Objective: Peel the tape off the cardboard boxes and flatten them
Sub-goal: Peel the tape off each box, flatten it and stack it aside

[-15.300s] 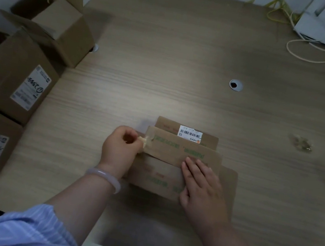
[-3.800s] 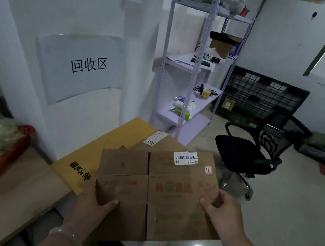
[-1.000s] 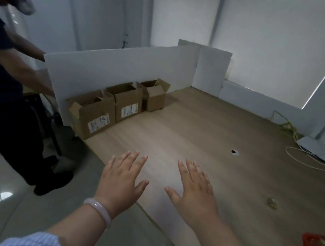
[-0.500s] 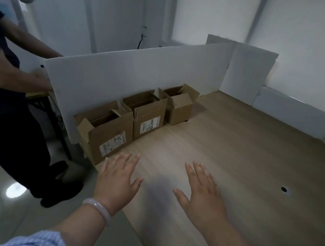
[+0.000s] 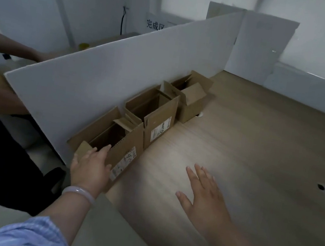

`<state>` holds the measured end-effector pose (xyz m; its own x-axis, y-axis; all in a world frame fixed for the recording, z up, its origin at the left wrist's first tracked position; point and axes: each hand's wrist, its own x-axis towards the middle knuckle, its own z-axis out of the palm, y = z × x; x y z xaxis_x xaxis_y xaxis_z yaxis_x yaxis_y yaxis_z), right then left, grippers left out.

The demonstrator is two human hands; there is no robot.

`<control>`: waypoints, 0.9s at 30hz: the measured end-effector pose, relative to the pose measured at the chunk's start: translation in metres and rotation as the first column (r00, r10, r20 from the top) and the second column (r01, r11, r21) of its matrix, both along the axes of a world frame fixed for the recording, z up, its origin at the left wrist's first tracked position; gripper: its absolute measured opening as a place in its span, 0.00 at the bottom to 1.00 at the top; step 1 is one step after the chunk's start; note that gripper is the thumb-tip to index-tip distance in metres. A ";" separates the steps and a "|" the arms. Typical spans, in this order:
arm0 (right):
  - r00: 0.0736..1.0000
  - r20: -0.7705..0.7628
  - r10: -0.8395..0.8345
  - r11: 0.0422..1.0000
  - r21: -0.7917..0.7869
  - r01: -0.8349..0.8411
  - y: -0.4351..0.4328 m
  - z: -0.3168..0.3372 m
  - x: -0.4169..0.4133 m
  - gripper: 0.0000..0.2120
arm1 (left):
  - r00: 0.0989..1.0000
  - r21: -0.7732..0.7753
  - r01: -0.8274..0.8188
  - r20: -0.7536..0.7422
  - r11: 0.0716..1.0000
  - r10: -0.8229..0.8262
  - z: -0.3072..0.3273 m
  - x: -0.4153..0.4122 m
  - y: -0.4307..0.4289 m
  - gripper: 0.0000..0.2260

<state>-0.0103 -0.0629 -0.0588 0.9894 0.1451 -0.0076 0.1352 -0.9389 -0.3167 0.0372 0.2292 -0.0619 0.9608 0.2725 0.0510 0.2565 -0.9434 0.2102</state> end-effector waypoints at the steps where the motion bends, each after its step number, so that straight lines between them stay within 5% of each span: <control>1: 1.000 -0.007 -0.007 1.000 -0.009 0.007 0.001 -0.002 0.002 0.37 | 1.000 -0.003 0.014 0.008 1.000 -0.014 -0.003 0.003 0.003 0.21; 5: 0.999 -0.031 -0.019 1.000 -0.010 0.019 0.002 -0.003 0.005 0.32 | 0.983 -0.187 0.175 0.092 0.967 -0.160 -0.010 -0.003 0.000 0.12; 11: 0.995 -0.085 -0.046 0.995 0.079 0.052 -0.009 -0.012 -0.001 0.33 | 0.911 -0.396 0.413 0.162 0.820 -0.381 -0.012 -0.046 -0.025 0.13; 16: 0.964 -0.227 -0.139 0.964 0.193 0.185 -0.044 -0.015 -0.019 0.37 | 0.789 -0.389 0.609 0.211 0.691 -0.577 -0.008 -0.069 -0.069 0.12; 20: 0.934 -0.210 -0.290 0.844 0.405 0.353 -0.084 -0.015 -0.044 0.39 | 0.667 -0.440 0.712 0.177 0.548 -0.724 -0.004 -0.070 -0.118 0.12; 27: 0.843 -0.188 -0.504 0.739 0.411 0.533 -0.169 -0.023 -0.101 0.19 | 0.472 -0.414 0.839 0.229 0.354 -0.851 -0.016 -0.060 -0.210 0.12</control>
